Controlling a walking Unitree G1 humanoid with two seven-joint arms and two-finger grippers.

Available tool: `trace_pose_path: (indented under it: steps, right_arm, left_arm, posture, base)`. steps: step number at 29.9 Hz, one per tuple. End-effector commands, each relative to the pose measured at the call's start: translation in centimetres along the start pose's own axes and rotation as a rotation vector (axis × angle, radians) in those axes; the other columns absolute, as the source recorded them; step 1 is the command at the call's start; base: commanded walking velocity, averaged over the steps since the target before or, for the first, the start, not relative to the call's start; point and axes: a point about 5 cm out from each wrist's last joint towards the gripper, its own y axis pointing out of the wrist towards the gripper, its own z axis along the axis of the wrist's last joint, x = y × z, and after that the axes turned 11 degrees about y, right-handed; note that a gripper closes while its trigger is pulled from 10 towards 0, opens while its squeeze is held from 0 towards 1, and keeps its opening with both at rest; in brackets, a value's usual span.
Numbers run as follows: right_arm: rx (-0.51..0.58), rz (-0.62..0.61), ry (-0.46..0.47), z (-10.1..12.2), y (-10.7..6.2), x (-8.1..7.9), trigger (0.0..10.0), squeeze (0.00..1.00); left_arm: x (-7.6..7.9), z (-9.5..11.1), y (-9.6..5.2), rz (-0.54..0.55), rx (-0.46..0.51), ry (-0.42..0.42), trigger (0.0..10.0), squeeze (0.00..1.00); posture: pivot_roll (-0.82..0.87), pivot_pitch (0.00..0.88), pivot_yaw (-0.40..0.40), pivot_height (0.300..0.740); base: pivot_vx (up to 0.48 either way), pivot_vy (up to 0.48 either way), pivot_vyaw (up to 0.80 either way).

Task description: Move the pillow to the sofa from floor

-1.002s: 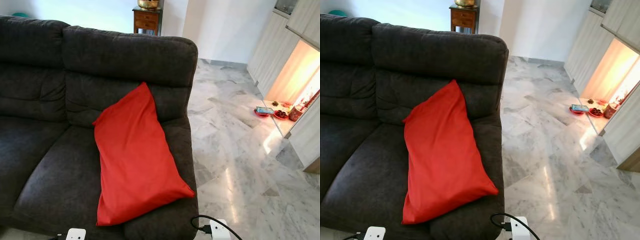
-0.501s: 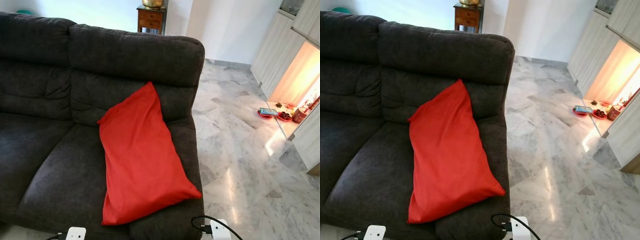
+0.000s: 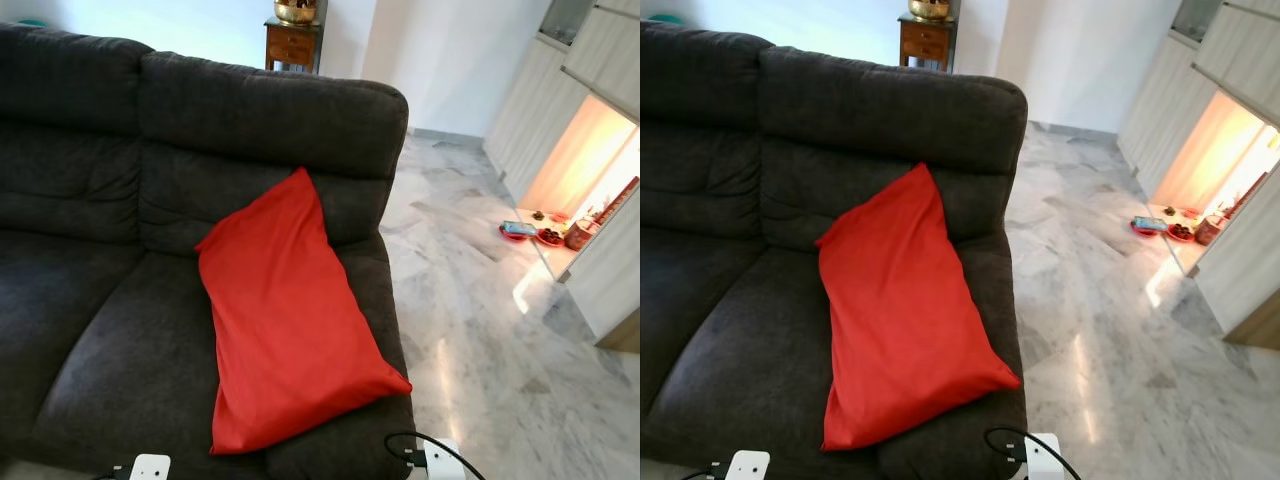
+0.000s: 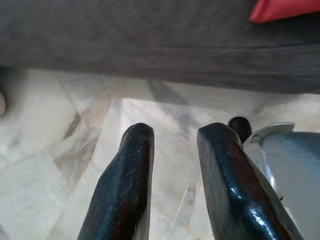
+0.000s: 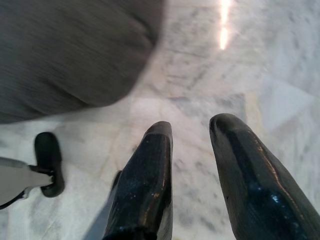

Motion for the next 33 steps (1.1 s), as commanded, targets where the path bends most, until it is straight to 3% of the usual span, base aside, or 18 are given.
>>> trace_pose_path:
  steps: [1,10,31,33]
  right_arm:
    - [0.016,-0.037,0.022,0.2,0.0,0.7,10.0,0.00]
    - [0.010,-0.046,0.041,0.1,0.0,0.7,10.0,0.00]
    - [0.008,-0.043,0.034,0.1,0.0,0.7,10.0,0.00]
    - [0.049,-0.055,0.032,1.3,0.1,1.5,10.0,0.00]
  left_arm:
    - [0.6,0.0,0.0,-0.017,-0.010,0.004,10.0,0.00]
    - [0.2,-0.2,-0.1,-0.012,-0.006,0.002,10.0,0.00]
    - [1.0,-0.4,-0.2,-0.021,-0.014,0.004,10.0,0.00]
    - [1.1,-0.4,-0.2,-0.022,-0.014,0.005,10.0,0.00]
  posture:
    - [0.14,0.000,-0.106,0.740]
    - [0.15,0.000,-0.107,0.740]
    - [0.14,0.000,-0.107,0.740]
    - [0.14,0.000,-0.107,0.740]
  base:
    - [0.000,0.386,0.00]
    - [0.000,0.388,0.00]
    - [0.000,0.480,0.00]
    - [0.000,0.480,0.00]
